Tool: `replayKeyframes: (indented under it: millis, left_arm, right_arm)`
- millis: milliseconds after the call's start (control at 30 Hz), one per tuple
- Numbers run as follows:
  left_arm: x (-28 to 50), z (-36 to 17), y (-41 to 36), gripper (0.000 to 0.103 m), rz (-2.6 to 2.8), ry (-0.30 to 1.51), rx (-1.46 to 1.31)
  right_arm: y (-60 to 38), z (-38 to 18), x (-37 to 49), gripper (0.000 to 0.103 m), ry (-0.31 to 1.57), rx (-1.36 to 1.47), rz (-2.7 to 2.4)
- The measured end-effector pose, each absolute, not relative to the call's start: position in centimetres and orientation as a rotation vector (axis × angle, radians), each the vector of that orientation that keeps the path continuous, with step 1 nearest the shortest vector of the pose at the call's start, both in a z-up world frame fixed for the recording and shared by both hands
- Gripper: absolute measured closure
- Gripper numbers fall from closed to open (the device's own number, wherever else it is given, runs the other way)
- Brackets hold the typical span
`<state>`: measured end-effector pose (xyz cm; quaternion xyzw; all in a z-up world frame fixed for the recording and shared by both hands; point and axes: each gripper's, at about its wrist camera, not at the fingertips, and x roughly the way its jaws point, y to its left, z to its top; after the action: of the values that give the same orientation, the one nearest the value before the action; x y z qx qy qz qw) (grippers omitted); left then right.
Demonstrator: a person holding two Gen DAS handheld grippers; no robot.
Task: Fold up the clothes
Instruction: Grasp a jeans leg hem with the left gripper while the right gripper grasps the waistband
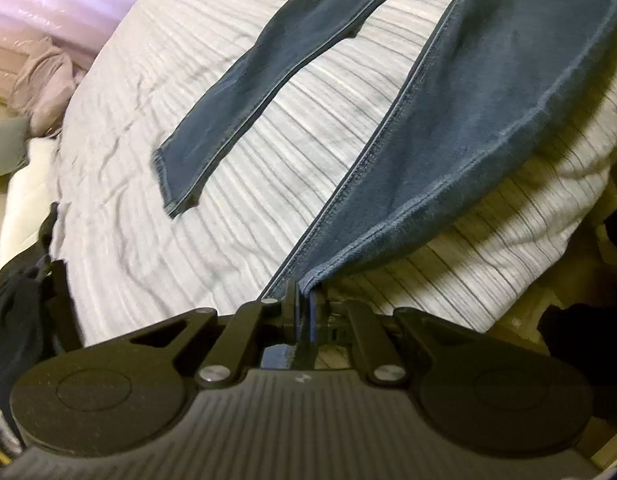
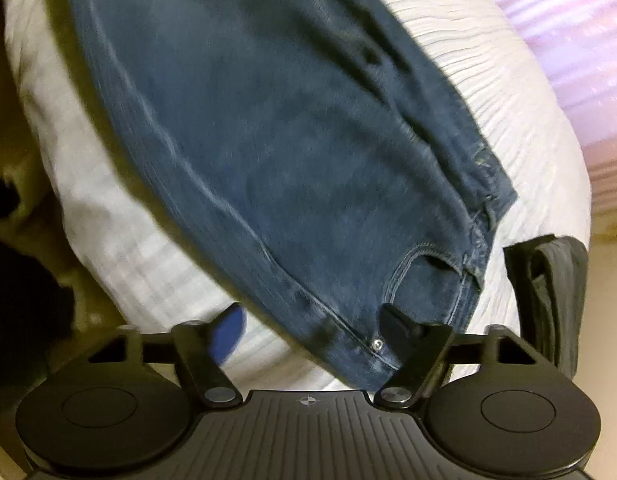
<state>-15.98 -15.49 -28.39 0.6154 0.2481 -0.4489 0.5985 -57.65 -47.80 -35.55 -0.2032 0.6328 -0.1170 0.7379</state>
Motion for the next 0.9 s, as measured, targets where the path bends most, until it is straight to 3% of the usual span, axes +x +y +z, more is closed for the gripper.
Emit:
replayKeyframes:
  millis: [333, 400, 467, 533, 900]
  left_arm:
    - [-17.5, -27.3, -17.7, 0.098, -0.898, 0.594, 1.471]
    - [-17.5, -26.5, -18.3, 0.098, -0.883, 0.585, 1.477]
    - [-17.5, -25.5, -18.8, 0.098, -0.865, 0.558, 1.481]
    - [-17.4, -24.1, -19.3, 0.098, -0.843, 0.530, 1.467]
    - [-13.1, -16.6, -24.4, 0.098, -0.809, 0.398, 1.432]
  right_arm:
    - [-51.9, -39.2, -62.1, 0.028, 1.288, -0.618, -0.246]
    - [-52.3, -39.1, -62.0, 0.039, 1.271, -0.617, -0.239]
    - [-52.4, -38.4, -62.0, 0.070, 1.245, -0.603, -0.227]
    - [-52.2, -37.1, -62.1, 0.088, 1.207, -0.584, -0.214]
    - [-57.5, -22.8, -57.6, 0.098, 1.037, -0.579, -0.308]
